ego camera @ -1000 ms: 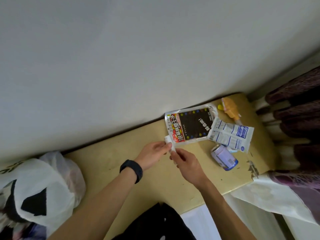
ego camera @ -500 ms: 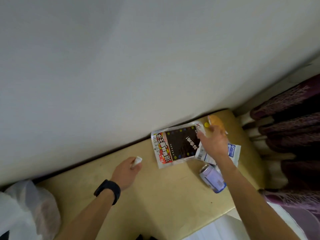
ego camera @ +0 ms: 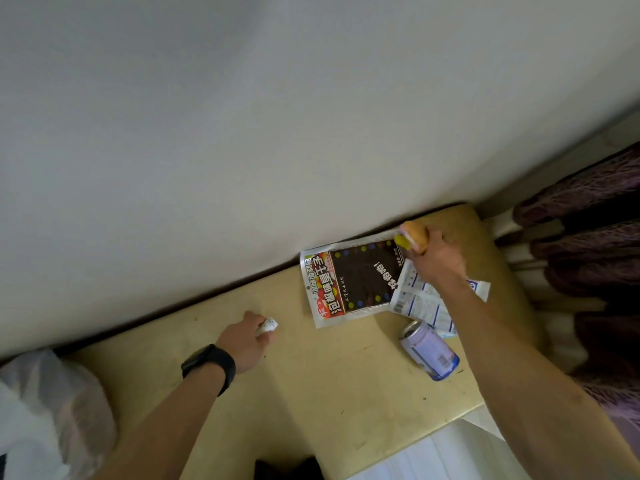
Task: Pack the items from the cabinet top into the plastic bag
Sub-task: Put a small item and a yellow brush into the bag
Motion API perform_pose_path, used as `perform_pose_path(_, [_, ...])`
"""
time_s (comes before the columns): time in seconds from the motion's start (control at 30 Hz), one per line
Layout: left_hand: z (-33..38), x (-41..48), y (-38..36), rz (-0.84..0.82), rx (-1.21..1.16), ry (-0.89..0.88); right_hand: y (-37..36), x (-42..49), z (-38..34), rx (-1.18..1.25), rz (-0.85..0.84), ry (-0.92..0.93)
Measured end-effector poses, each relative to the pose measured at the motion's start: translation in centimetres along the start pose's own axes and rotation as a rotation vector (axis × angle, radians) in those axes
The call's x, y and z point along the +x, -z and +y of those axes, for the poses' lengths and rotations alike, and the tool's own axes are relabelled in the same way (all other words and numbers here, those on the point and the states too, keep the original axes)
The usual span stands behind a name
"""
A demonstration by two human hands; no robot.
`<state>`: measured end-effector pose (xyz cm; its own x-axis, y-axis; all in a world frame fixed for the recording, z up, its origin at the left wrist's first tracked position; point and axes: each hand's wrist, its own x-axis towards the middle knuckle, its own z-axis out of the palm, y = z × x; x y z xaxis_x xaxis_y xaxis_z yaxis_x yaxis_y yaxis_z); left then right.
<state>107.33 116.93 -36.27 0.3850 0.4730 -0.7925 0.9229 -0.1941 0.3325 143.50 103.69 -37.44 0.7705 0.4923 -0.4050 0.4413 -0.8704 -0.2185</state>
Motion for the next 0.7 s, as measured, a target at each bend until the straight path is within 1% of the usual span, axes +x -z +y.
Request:
perform_pose_path(0.1, [-0.4, 0.2, 0.0, -0.019, 0.027, -0.004, 0.9, -2.5, -2.0, 0.186, -0.051, 0.172])
perform_pose_path(0.17, [-0.6, 0.2, -0.1, -0.049, 0.043, -0.017, 1.8, -4.8, -3.7, 0.337, 0.004, 0.249])
perform_pose_path(0.2, [-0.8, 0.3, -0.3, -0.066, 0.051, -0.025, 2.1, -6.0, -4.5, 0.442, 0.039, 0.254])
perform_pose_path(0.27, [-1.2, 0.4, -0.8, -0.095, 0.101, -0.053, 2.7, -8.4, -6.0, 0.712, 0.06, 0.221])
perform_pose_path(0.33, [-1.5, 0.0, -1.4, -0.122, 0.145, -0.08, 3.1, -10.7, -7.2, 1.058, 0.022, 0.161])
perform_pose_path(0.4, [-1.8, -0.3, -1.9, -0.12, 0.162, -0.092, 3.3, -13.4, -8.3, 1.392, -0.07, 0.058])
perform_pose_path(0.47, [-2.4, -0.7, -2.0, -0.106, 0.164, -0.102, 3.1, -16.1, -9.5, 1.609, -0.212, -0.068])
perform_pose_path(0.57, [-3.4, -1.1, -1.1, -0.094, 0.129, -0.146, 1.9, -20.1, -10.5, 1.736, -0.352, -0.214])
perform_pose_path(0.63, [-4.0, -2.3, 0.0, -0.057, 0.044, -0.118, 0.6, -22.9, -10.7, 1.705, -0.406, -0.292])
perform_pose_path(0.7, [-4.7, -4.3, 0.6, -0.019, -0.099, -0.087, -1.1, -25.7, -10.5, 1.657, -0.447, -0.378])
